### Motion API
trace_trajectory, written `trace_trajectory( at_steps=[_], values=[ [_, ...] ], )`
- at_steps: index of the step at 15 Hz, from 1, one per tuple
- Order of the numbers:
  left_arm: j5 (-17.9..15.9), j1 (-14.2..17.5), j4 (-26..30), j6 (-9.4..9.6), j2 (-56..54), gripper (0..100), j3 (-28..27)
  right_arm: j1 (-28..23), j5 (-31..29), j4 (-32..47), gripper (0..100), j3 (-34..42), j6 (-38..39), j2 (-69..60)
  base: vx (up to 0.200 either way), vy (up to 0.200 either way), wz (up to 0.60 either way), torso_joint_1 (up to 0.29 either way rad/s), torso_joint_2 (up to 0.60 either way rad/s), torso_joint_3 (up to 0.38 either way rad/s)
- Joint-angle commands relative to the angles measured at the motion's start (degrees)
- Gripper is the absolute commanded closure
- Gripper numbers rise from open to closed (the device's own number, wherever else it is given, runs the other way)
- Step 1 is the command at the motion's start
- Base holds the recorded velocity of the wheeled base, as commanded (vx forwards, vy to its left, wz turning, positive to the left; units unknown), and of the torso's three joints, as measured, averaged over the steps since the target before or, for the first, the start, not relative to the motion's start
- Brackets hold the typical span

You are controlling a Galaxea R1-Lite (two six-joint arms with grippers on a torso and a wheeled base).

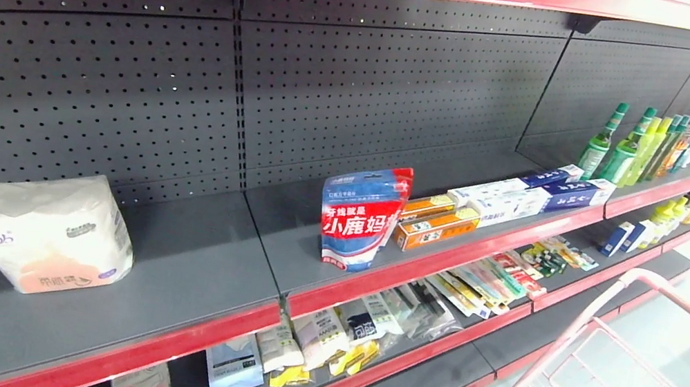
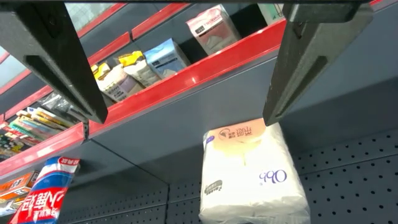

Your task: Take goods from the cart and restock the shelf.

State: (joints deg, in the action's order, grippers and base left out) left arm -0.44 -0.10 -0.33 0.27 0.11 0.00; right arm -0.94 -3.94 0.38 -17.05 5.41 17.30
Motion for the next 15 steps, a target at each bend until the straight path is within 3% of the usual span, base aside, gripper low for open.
trace_trajectory(
  at_steps=[1,2,5,8,15],
  values=[
    [0.00,0.01,-0.02,0.00,-0.02,0,0.00,-5.21,-4.06,0.06,0,-15.55,-4.45,32.10,0.000,0.000,0.00,0.000,0.00,0.000],
    [0.00,0.01,-0.02,0.00,-0.02,0,0.00,-7.32,-4.32,-3.01,0,-13.79,-5.32,43.17,0.000,0.000,0.00,0.000,0.00,0.000],
    [0.00,0.01,-0.02,0.08,-0.02,0,0.00,-6.53,-2.21,-3.54,0,-8.35,-13.76,59.34,0.000,0.000,0.00,0.000,0.00,0.000],
    [0.00,0.01,-0.02,0.00,-0.02,0,0.00,-1.17,1.13,-3.72,0,-10.02,-17.54,74.20,0.000,0.000,0.00,0.000,0.00,0.000],
    [0.00,0.01,-0.02,0.00,-0.02,0,0.00,8.76,1.30,-4.51,0,-11.33,-17.89,87.29,0.000,0.000,0.00,0.000,0.00,0.000]
  ],
)
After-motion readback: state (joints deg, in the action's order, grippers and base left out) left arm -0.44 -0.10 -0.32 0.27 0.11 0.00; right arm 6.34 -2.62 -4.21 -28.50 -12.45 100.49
